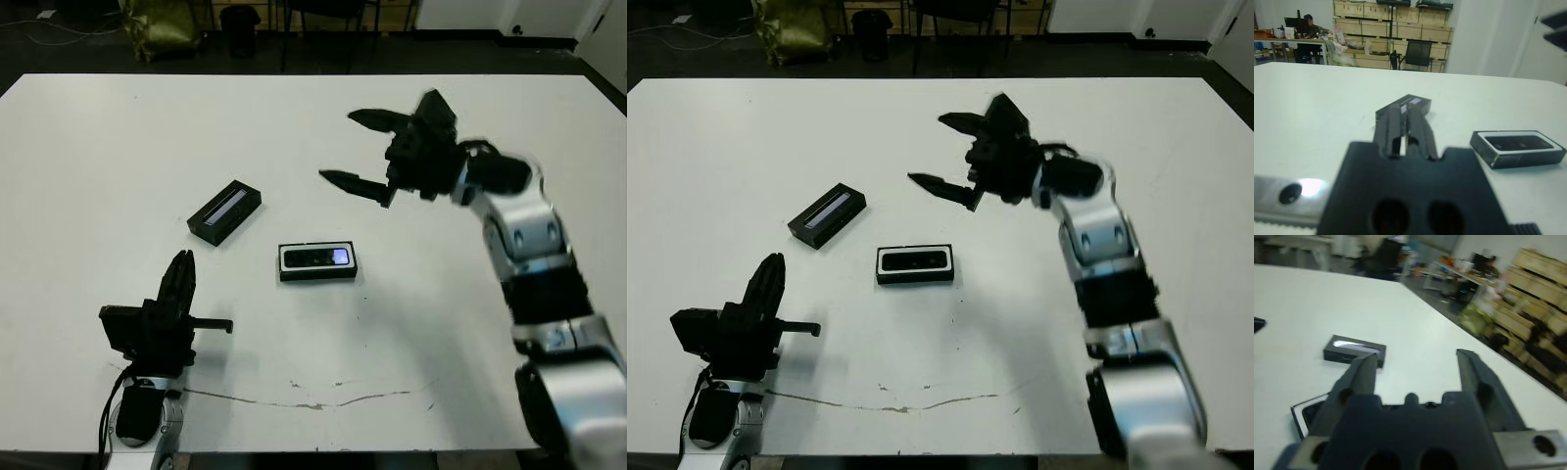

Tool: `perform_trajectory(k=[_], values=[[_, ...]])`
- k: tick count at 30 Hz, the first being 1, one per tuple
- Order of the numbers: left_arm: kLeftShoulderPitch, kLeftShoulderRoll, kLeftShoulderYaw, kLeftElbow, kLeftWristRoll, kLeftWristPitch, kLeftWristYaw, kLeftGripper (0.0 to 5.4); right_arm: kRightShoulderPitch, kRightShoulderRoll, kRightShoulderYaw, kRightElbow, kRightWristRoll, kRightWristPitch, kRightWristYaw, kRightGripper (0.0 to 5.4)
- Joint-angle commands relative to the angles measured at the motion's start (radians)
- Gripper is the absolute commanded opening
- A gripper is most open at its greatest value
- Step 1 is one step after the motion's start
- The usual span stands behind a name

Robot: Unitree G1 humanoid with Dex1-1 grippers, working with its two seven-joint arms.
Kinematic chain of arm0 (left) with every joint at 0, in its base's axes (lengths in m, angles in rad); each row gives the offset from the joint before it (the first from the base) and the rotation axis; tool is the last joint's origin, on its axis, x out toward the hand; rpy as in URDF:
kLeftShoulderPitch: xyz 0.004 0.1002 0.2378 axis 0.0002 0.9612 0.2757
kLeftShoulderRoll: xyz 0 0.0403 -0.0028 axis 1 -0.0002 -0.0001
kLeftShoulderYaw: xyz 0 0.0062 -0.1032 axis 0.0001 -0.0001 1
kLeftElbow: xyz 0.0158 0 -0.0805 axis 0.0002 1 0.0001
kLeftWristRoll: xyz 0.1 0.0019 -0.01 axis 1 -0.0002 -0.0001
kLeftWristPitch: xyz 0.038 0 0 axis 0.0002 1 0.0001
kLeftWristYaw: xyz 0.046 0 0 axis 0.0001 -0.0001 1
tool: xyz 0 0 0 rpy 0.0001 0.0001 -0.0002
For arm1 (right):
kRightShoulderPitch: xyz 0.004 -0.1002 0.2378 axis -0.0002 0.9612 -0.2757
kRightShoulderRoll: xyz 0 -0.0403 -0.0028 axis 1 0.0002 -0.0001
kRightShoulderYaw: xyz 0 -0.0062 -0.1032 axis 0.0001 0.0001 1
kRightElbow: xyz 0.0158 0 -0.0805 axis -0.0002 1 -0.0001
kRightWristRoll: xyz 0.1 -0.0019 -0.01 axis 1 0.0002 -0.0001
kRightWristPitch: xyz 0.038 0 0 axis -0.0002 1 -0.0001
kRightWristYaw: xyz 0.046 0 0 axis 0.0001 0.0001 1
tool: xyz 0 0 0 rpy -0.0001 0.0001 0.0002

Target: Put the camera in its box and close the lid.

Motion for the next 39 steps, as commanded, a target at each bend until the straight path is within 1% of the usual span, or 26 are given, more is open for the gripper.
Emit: perform_trajectory(k=[1,2,4,7,8,11,13,15,18,19,22,25,27,29,32,34,35,37,39], values=[[0.005,0.020,0.012,0.014,0.006,0.004,-0.005,0.00,0.150,-0.008,-0.017,-0.110,-0.012,0.082,-0.104,2.74],[0.003,0.024,0.014,0.018,0.004,-0.001,-0.008,0.00,0.183,-0.012,-0.017,-0.140,-0.018,0.093,-0.128,2.51],[0.003,0.029,0.020,0.008,0.016,0.007,0.000,0.00,0.264,-0.006,-0.034,-0.191,-0.009,0.075,-0.175,2.02],[-0.008,0.048,0.036,0.009,0.028,-0.010,-0.001,0.00,0.391,0.036,-0.081,-0.275,0.024,0.075,-0.264,1.33],[-0.014,0.054,0.042,0.014,0.023,-0.015,-0.007,0.00,0.427,0.051,-0.092,-0.292,0.034,0.065,-0.287,1.10],[-0.026,0.068,0.059,0.012,0.009,-0.008,-0.021,0.00,0.534,0.099,-0.119,-0.301,0.052,-0.057,-0.341,0.38],[-0.029,0.075,0.067,0.006,0.009,0.003,-0.021,0.00,0.585,0.129,-0.132,-0.309,0.061,-0.096,-0.382,0.02],[-0.031,0.083,0.073,-0.002,0.005,0.012,-0.024,0.00,0.631,0.152,-0.141,-0.342,0.063,-0.092,-0.429,0.02],[-0.035,0.097,0.082,-0.010,-0.002,0.020,-0.034,0.00,0.684,0.183,-0.145,-0.434,0.061,-0.019,-0.514,0.02],[-0.036,0.103,0.086,-0.015,-0.003,0.024,-0.038,0.00,0.701,0.191,-0.147,-0.458,0.061,-0.009,-0.537,0.02],[-0.041,0.127,0.099,-0.034,-0.015,0.039,-0.057,0.00,0.735,0.194,-0.151,-0.484,0.059,-0.011,-0.568,0.02],[-0.050,0.161,0.115,-0.070,-0.055,0.079,-0.095,0.00,0.754,0.202,-0.146,-0.509,0.072,0.018,-0.590,0.02],[-0.057,0.186,0.127,-0.102,-0.087,0.121,-0.119,0.00,0.758,0.205,-0.143,-0.506,0.081,0.016,-0.592,0.02],[-0.068,0.210,0.140,-0.131,-0.111,0.164,-0.137,0.00,0.760,0.205,-0.136,-0.489,0.074,-0.016,-0.593,0.02],[-0.085,0.236,0.152,-0.182,-0.114,0.242,-0.131,0.00,0.760,0.202,-0.121,-0.453,0.048,-0.076,-0.591,0.02],[-0.102,0.252,0.158,-0.214,-0.114,0.300,-0.124,0.00,0.757,0.202,-0.114,-0.441,0.037,-0.092,-0.595,0.02],[-0.111,0.262,0.161,-0.229,-0.118,0.335,-0.125,0.09,0.756,0.201,-0.113,-0.434,0.037,-0.100,-0.592,0.00],[-0.134,0.301,0.169,-0.256,-0.146,0.425,-0.154,0.37,0.757,0.205,-0.112,-0.447,0.042,-0.073,-0.602,0.00],[-0.167,0.337,0.177,-0.249,-0.175,0.474,-0.191,0.83,0.758,0.207,-0.112,-0.452,0.047,-0.066,-0.604,0.00]])
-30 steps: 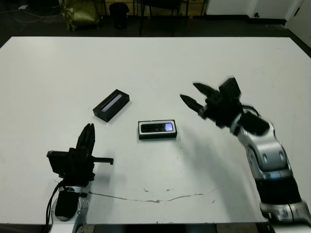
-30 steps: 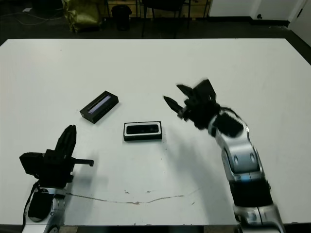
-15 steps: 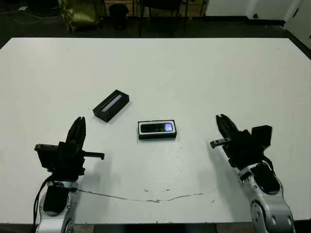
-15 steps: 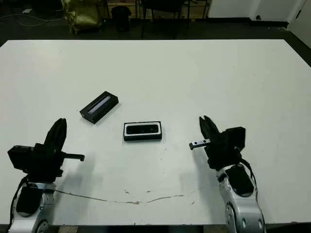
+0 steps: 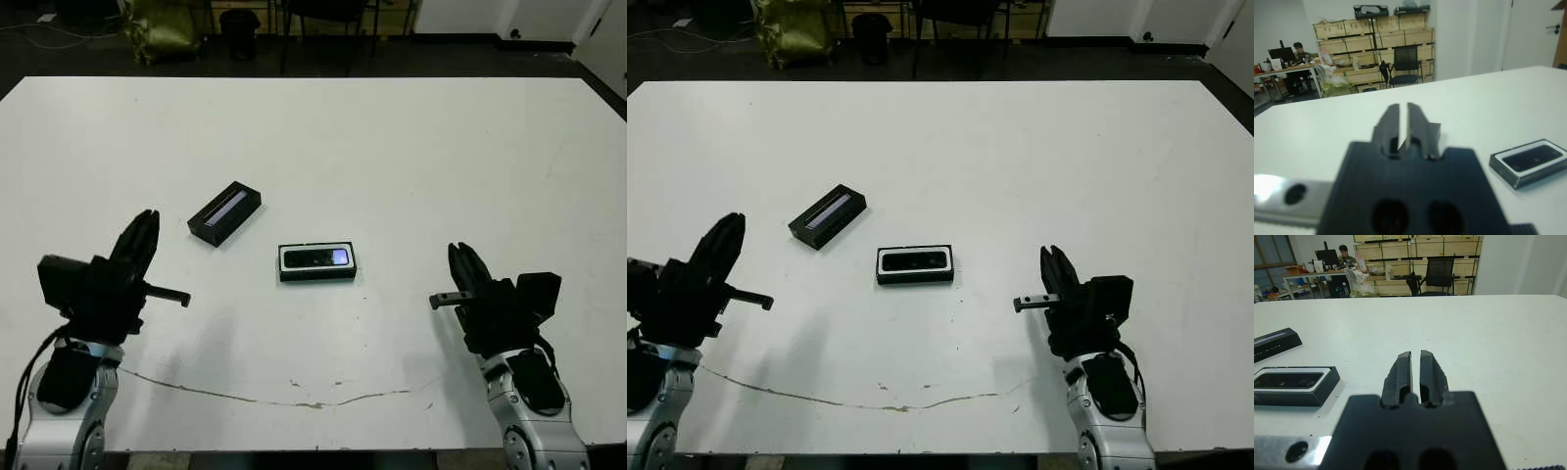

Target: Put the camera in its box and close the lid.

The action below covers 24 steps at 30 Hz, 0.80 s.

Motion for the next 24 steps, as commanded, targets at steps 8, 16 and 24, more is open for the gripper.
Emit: perform_trajectory(k=[8,16,24], values=[[-0.201,0.183,-0.007,0.213,-0.110,0.172,-0.247,2.82,0.007,-0.005,0.002,0.037,0.007,-0.023,0.008,0.00],[-0.311,0.171,-0.069,0.405,-0.088,0.207,-0.293,4.81,0.006,-0.002,0.002,0.035,0.016,-0.010,0.007,0.00],[-0.347,0.116,-0.063,0.466,-0.127,0.308,-0.262,5.37,0.010,-0.005,0.006,0.031,0.011,-0.008,0.008,0.00]])
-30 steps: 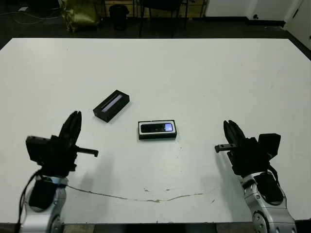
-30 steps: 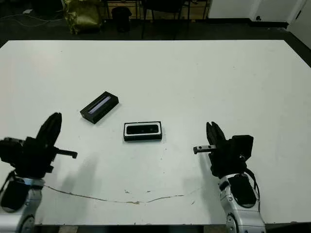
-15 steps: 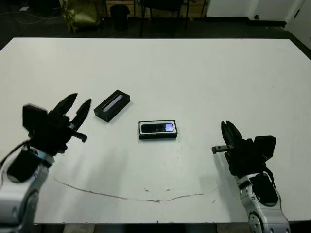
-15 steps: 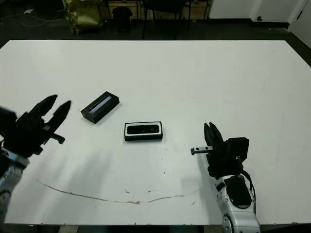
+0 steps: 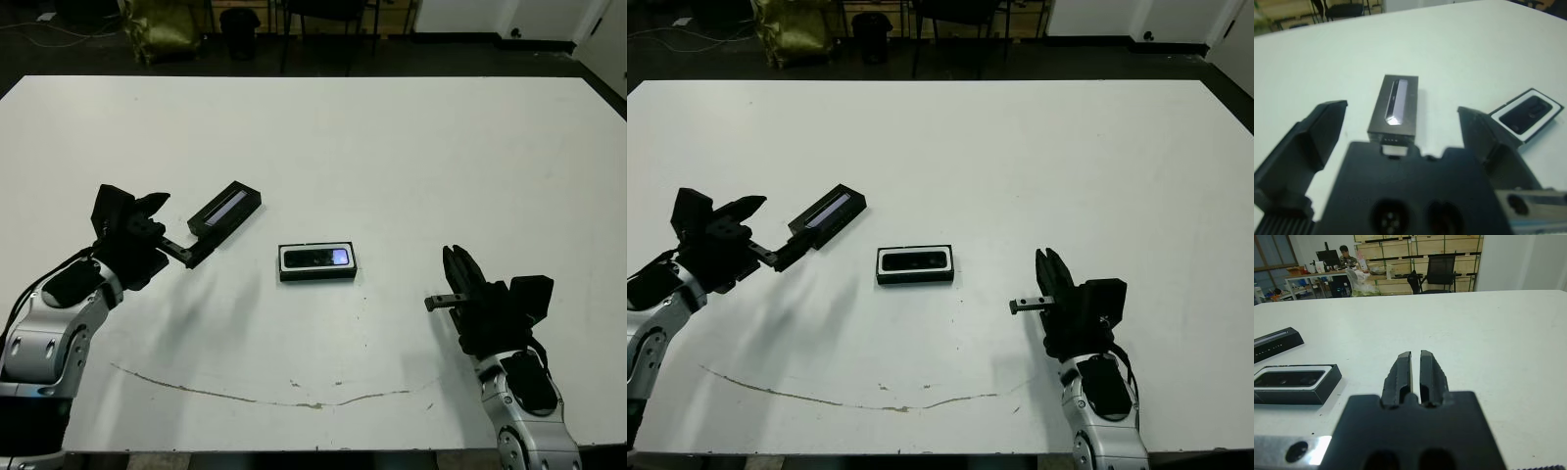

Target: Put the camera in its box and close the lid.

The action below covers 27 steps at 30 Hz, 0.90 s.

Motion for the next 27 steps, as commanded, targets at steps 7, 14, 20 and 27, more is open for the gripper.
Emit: perform_trajectory(k=[7,14,20,27], values=[[-0.016,-0.066,0.018,0.056,-0.008,0.054,0.079,5.37,0.013,-0.016,0.004,-0.001,0.004,0.030,0.003,0.00],[-0.046,-0.093,0.012,0.112,0.021,0.043,0.137,5.37,0.021,-0.017,0.006,-0.014,0.007,0.055,-0.002,0.00],[-0.058,-0.091,-0.009,0.161,0.077,-0.028,0.141,5.37,0.026,-0.025,0.006,-0.001,0.009,0.032,0.017,0.00],[-0.078,-0.080,-0.027,0.216,0.129,-0.091,0.119,5.37,0.041,-0.021,0.015,-0.042,-0.003,0.088,-0.010,0.00]])
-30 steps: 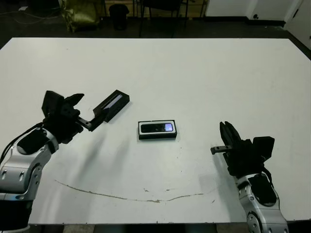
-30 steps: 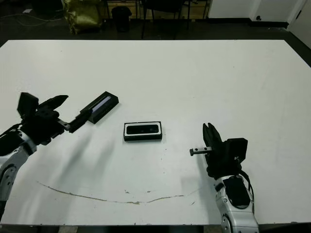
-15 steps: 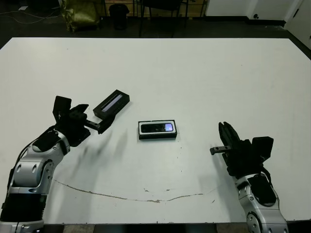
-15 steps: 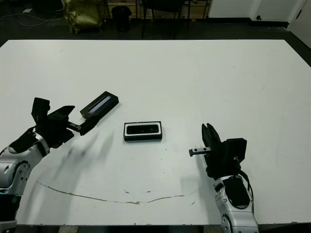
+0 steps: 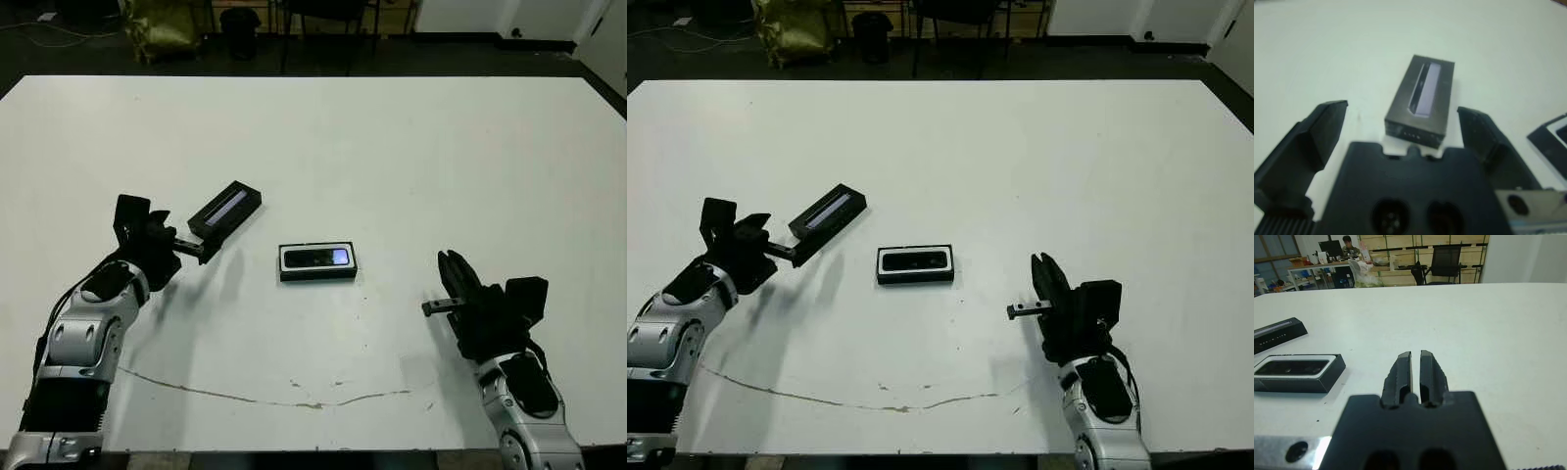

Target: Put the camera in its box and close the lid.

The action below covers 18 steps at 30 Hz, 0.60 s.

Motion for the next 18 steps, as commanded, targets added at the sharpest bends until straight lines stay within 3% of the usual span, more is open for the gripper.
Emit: perform_trajectory(k=[1,6,14,18], values=[[-0.013,0.016,-0.005,0.045,0.014,0.007,-0.021,5.37,0.018,-0.008,0.004,-0.017,-0.009,0.043,-0.016,0.00],[-0.037,0.049,-0.037,0.092,0.055,-0.024,-0.072,5.37,0.024,-0.011,0.009,-0.043,-0.017,0.076,-0.027,0.00],[-0.063,0.054,-0.042,0.139,0.054,-0.032,-0.140,5.37,0.028,-0.002,0.010,-0.059,-0.012,0.105,-0.040,0.00],[-0.068,0.053,-0.046,0.156,0.064,-0.044,-0.149,5.37,0.027,-0.004,0.007,-0.039,-0.007,0.073,-0.027,0.00]])
